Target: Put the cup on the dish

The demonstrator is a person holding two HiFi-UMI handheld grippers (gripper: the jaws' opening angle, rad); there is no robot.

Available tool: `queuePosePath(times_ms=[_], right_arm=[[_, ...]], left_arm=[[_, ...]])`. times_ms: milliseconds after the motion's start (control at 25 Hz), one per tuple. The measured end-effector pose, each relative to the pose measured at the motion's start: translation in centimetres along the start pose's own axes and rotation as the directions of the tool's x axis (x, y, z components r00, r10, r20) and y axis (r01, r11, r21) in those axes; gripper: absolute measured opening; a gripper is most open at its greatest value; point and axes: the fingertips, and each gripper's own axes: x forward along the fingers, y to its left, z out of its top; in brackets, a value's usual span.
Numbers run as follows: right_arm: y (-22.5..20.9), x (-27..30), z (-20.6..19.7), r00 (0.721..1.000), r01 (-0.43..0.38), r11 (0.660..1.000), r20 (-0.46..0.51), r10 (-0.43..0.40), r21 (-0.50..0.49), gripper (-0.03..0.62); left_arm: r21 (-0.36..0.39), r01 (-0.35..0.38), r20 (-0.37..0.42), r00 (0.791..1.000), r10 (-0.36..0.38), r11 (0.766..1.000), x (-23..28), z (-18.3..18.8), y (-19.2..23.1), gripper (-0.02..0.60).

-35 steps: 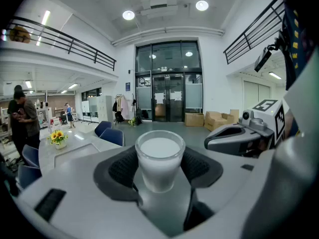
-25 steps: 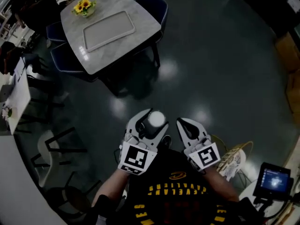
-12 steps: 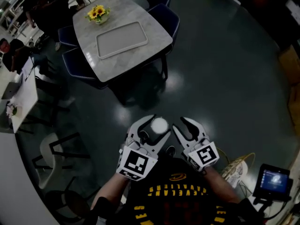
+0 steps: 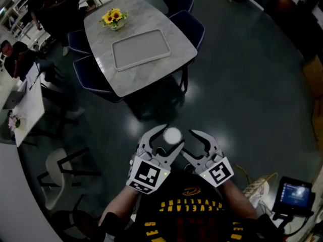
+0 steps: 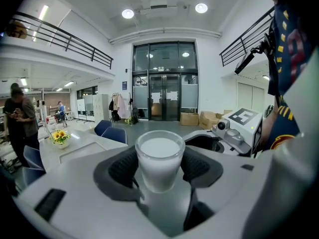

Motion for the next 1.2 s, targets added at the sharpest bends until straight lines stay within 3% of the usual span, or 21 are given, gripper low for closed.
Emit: queuePosePath(times_ms=[240, 640, 1000, 1200], right_arm=[[1.2, 5.5, -0.1, 1.0, -0.025, 1.0, -0.001, 0.025, -0.012, 0.244], [3.3, 11.1, 1.7, 0.995, -0.093, 0.995, -0.033, 0.092, -0.038, 0.244], [4.2, 15.1, 2.6, 0.989, -0.144, 0.988, -0.031, 0.143, -0.047, 0.244], [2.6, 17.8, 3.3, 0.98, -0.196, 0.977, 0.014, 0.198, -0.081, 0.242]], left_arm=[[0.004, 0.01, 0.007, 1.0, -0.011, 1.0, -1.1, -1.7, 4.3, 0.265], [-0.013, 0.041, 0.021, 0.999, -0.041, 0.999, -3.2, -1.8, 7.8, 0.265], [-0.061, -0.016, 0.023, 1.0, 0.017, 0.998, -4.7, -2.3, 11.3, 0.265], [-0.075, -0.068, 0.021, 0.997, 0.07, 0.995, -3.7, -2.0, 14.0, 0.265]])
